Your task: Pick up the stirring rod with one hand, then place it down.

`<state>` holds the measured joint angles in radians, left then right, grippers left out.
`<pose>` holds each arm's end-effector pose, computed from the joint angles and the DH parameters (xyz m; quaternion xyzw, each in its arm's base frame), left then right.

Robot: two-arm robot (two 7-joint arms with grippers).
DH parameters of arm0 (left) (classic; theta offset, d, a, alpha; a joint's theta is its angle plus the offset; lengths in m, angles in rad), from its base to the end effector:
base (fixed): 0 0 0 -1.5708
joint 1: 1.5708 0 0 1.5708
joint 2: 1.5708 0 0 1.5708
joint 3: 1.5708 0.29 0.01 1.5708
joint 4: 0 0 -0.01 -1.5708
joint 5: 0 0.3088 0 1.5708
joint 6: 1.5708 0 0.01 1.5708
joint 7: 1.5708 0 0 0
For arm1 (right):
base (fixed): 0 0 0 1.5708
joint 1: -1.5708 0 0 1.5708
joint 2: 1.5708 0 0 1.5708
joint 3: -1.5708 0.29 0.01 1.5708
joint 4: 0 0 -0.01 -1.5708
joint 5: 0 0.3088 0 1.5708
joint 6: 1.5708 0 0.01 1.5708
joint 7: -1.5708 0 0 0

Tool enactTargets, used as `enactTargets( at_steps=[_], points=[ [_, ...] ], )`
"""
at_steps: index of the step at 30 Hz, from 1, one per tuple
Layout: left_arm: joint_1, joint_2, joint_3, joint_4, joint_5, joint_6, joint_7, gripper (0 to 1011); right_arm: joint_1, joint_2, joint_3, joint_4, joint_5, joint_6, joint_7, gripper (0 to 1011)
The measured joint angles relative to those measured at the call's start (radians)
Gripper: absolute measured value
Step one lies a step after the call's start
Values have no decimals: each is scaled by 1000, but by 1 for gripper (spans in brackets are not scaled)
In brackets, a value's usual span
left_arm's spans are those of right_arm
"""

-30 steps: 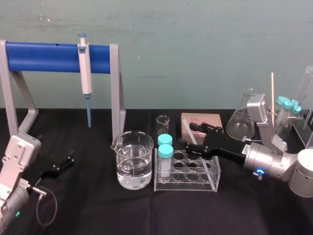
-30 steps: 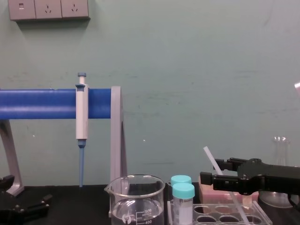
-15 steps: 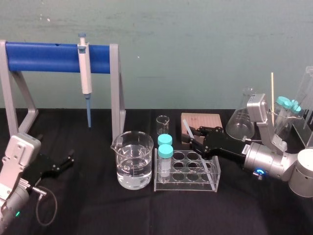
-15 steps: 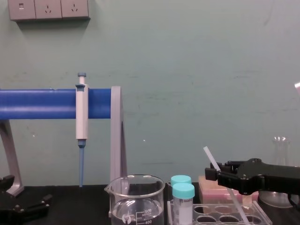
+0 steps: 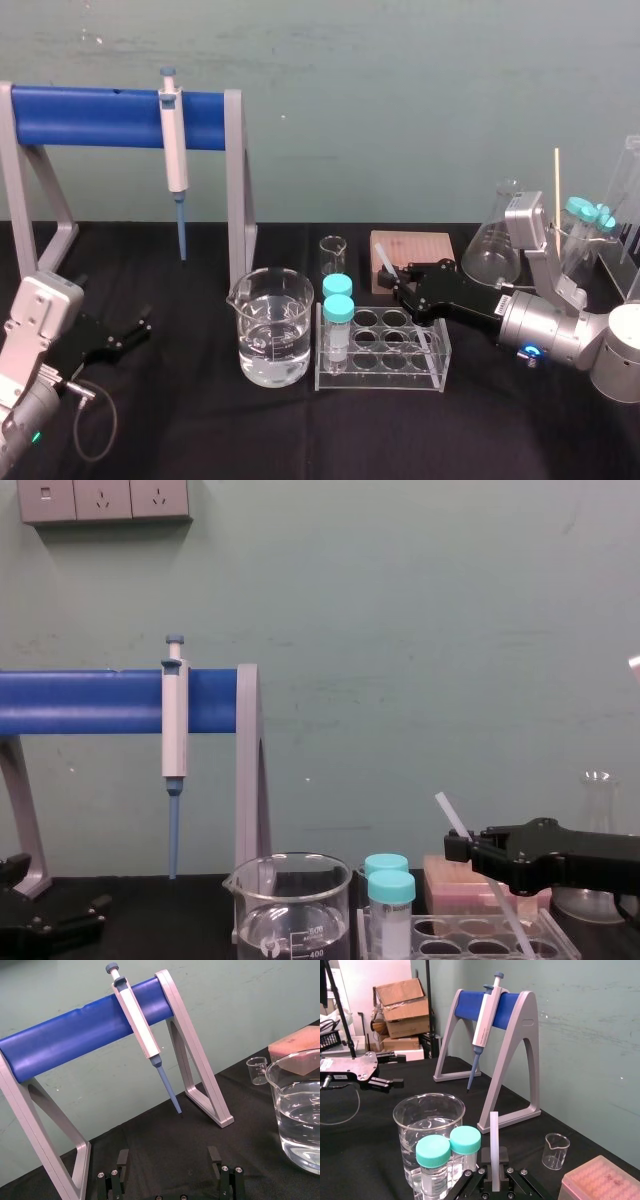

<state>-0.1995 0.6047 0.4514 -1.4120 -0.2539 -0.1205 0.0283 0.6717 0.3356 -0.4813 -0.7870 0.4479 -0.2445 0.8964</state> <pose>0.3581 0.0827 -0.3023 0.1415 -0.1325 0.5799 0.7913 0.4874 -0.0717 -0.2846 -0.0446 -0.0322 -0.2809 0.9582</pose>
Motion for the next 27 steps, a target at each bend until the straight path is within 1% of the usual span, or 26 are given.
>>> enactTargets(
  at_steps=[3, 5, 15, 17, 18, 21, 25, 27],
  points=[
    [0, 0, 0, 0, 0, 0, 0, 1000, -7, 2, 2, -12, 1, -1, -2, 72],
    [0, 0, 0, 0, 0, 0, 0, 1000, -20, 5, 10, -34, 10, -3, -13, 72],
    [0, 0, 0, 0, 0, 0, 0, 1000, -81, 6, 74, -159, 72, -36, -81, 72],
    [0, 0, 0, 0, 0, 0, 0, 1000, -91, 3, 86, -189, 82, -51, -94, 72],
    [0, 0, 0, 0, 0, 0, 0, 1000, -98, 0, 95, -208, 87, -67, -102, 72],
    [0, 0, 0, 0, 0, 0, 0, 1000, -105, -5, 106, -231, 94, -97, -111, 72],
    [0, 0, 0, 0, 0, 0, 0, 1000, -118, -14, 126, -264, 97, -163, -124, 73],
    [0, 0, 0, 0, 0, 0, 0, 1000, -124, -17, 133, -271, 97, -188, -129, 73]
  ],
)
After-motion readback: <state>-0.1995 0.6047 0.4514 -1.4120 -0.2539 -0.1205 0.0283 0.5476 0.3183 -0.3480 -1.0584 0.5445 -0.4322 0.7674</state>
